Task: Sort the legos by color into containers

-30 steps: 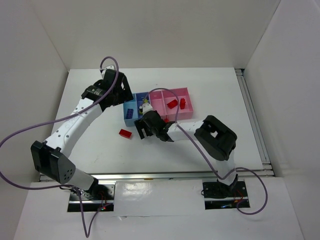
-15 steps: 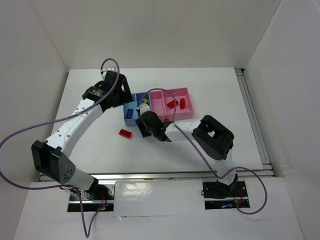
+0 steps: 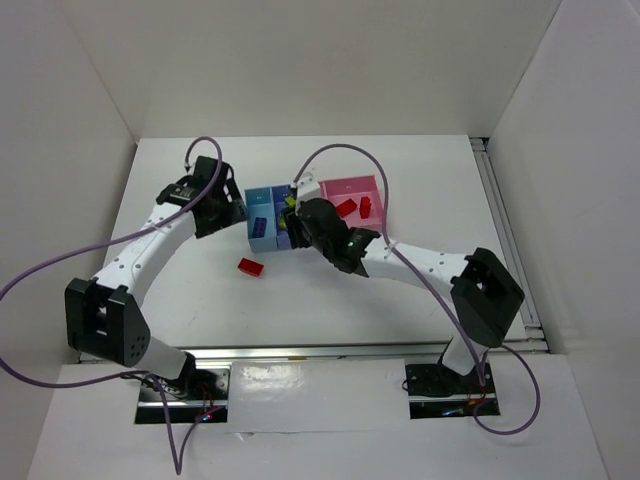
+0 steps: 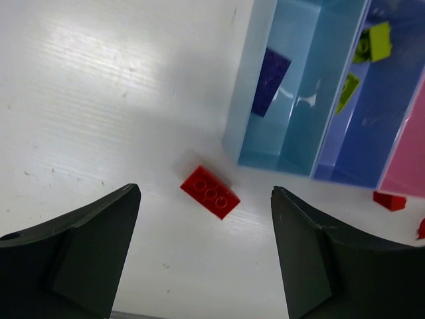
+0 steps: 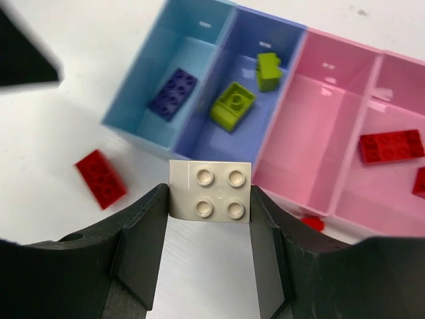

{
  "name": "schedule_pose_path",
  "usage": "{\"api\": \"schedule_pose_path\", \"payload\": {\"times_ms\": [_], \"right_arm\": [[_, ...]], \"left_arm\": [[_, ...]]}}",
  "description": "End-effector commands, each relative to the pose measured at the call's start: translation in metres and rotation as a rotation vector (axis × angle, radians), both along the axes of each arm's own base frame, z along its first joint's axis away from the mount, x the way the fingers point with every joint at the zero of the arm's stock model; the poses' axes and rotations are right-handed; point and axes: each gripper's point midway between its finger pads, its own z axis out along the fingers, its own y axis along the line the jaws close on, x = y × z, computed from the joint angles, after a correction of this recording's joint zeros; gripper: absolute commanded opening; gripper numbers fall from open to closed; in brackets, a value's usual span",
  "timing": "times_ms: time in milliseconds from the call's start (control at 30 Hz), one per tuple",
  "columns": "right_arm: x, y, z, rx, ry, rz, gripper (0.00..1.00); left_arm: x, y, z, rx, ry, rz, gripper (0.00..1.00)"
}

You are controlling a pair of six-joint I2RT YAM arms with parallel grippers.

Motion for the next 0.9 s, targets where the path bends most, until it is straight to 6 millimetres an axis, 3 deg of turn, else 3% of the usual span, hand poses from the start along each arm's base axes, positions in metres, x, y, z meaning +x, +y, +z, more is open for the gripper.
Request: {"api": "schedule_pose_path", "payload": {"times_ms": [0,100,133,300,333,433,500,533,600,633,733,767,867], "right_arm": [[0.035,-0.025,0.000,-0.028,0.012,-0.108,0.36],[0.058,-0.034,0.001,-0.028,0.013,-0.154,0.36],[0.064,-0.035,-0.009,-0.038,0.028,-0.158,0.36],[0.089,-0.039,-0.016,-0.018,0.046,-0.178,0.36],[0.096,-0.042,-0.025,-0.019,0.064,-0.191,0.36],[0.108,-0.048,-0.037,-0.033,0.085,-0.209,0.44],[0.112,-0.043,-0.033,-0.021,0.080,-0.201,0.61],[0.112,-0.043,-0.033,-0.021,0.080,-0.201,0.74],[0.113,-0.043,-0.030,-0.028,0.075,-0.197,0.84],[0.113,-0.045,-0.022,-0.020,0.061,-0.205,0.85],[0.106,-0.053,-0.016,-0.009,0.051,-0.226,0.85],[0.104,-0.055,-0.002,0.021,0.032,-0.229,0.85],[0.098,-0.072,0.006,0.030,0.021,-0.269,0.85]], "left_arm": [[-0.014,-0.015,-0.010,-0.081,0.024,-0.040,0.90],[-0.028,-0.017,-0.025,-0.124,0.045,-0.016,0.90],[-0.035,-0.019,-0.036,-0.140,0.058,-0.011,0.90],[-0.048,-0.026,-0.047,-0.180,0.045,-0.017,0.89],[-0.052,-0.027,-0.051,-0.185,0.060,-0.022,0.89],[-0.054,-0.035,-0.063,-0.198,0.067,-0.037,0.89],[-0.058,-0.037,-0.075,-0.198,0.086,-0.037,0.90],[-0.056,-0.038,-0.074,-0.206,0.076,-0.030,0.90],[-0.061,-0.042,-0.090,-0.202,0.106,-0.032,0.90],[-0.055,-0.047,-0.086,-0.211,0.078,-0.044,0.90],[-0.055,-0.045,-0.102,-0.193,0.109,-0.036,0.90],[-0.054,-0.046,-0.105,-0.182,0.110,-0.038,0.89],[-0.052,-0.048,-0.119,-0.165,0.135,-0.039,0.87]]}}
